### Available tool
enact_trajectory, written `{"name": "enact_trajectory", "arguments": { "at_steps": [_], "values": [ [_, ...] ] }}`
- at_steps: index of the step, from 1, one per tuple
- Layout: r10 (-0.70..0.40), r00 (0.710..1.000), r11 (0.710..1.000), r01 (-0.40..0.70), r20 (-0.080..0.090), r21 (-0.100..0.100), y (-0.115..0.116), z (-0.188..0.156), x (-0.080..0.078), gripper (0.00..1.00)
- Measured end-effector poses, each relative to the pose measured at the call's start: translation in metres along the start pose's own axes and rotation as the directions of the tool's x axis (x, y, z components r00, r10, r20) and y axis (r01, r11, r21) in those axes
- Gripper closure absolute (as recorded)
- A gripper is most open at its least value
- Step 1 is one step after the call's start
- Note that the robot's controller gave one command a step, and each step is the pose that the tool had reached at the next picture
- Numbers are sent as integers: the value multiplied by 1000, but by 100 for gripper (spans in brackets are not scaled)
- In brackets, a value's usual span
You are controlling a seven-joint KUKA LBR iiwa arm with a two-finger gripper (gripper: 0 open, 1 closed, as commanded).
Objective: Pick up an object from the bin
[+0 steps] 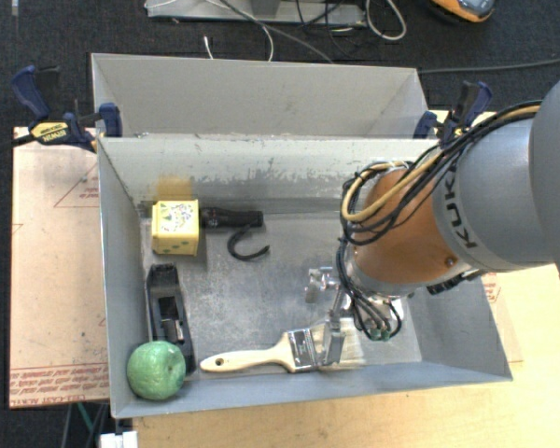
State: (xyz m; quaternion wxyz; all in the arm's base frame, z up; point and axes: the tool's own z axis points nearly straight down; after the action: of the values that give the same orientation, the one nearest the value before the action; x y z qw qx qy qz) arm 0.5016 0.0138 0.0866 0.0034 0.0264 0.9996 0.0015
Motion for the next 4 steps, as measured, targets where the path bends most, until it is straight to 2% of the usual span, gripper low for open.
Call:
{"name": "enact_trajectory", "arguments": {
  "at_steps": [1,2,3,4],
  "values": [
    [11,1000,1000,-11,3,2,-26,14,0,0],
    [35,999,999,-35,4,1,19,14,1,100],
    [35,999,999,-35,4,1,19,14,1,100],
    [35,999,999,-35,0,0,5,-96,-11,100]
  ]
}}
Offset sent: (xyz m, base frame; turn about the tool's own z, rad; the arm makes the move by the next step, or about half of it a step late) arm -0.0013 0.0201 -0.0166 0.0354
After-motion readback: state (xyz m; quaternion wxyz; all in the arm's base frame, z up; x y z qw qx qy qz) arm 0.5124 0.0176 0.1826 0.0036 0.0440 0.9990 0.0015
